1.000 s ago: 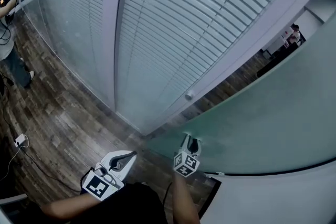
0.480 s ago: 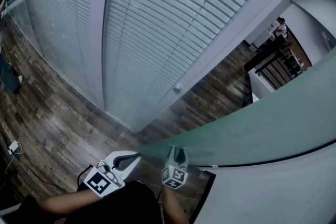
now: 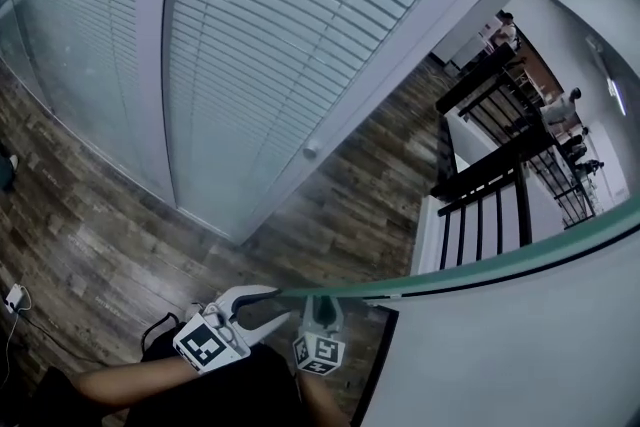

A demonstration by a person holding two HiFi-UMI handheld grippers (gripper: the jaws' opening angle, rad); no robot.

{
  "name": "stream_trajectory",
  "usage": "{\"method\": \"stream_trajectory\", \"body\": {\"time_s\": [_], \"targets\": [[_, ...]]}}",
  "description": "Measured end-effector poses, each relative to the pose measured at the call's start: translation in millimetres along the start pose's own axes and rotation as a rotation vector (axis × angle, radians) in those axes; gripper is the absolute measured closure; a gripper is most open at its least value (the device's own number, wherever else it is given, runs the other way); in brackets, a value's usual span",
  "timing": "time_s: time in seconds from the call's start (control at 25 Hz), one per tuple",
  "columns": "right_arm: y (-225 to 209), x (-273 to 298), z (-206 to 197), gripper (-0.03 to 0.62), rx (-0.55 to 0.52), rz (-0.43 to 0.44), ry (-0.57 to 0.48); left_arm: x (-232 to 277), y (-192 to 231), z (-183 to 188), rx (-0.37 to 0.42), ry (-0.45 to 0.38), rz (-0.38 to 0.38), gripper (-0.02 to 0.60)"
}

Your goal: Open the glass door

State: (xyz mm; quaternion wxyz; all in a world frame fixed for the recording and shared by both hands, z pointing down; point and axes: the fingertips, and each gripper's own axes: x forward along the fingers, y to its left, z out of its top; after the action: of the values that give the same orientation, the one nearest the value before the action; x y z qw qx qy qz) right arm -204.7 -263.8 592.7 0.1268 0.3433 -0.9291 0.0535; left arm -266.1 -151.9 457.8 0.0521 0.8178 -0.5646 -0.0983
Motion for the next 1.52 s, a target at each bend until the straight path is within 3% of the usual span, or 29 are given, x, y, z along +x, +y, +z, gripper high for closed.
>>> {"method": "stream_trajectory", "body": {"time_s": [0.32, 0.44, 0.84, 1.24, 1.52], "targets": [[4.1, -31.8, -12.7, 0.471, -0.01, 0.017, 0.019, 27.4, -29.2, -15.4, 0.02, 0.017, -0.11, 0.434], [3.3, -42.6, -13.5, 0.47, -0.016, 0.023, 0.023, 29.4, -42.3, -17.8, 0.054, 0.043, -0.14, 0.511], [13.8, -48.3, -9.6, 0.457, -0.075, 0.114, 0.048, 21.4, -47.9, -11.6, 0.072, 0.054, -0.127, 0.52], [22.6, -101.8, -45.2, 0.407, -0.118, 0.196, 0.088, 10.6, -82.6, -42.3, 0.113, 0.099, -0.093, 0.532], [36.4, -139.9, -51.7, 0.427, -0.125, 0.196, 0.054, -0.8, -114.5, -55.3, 0.116, 0.075, -0.145, 0.532]]}}
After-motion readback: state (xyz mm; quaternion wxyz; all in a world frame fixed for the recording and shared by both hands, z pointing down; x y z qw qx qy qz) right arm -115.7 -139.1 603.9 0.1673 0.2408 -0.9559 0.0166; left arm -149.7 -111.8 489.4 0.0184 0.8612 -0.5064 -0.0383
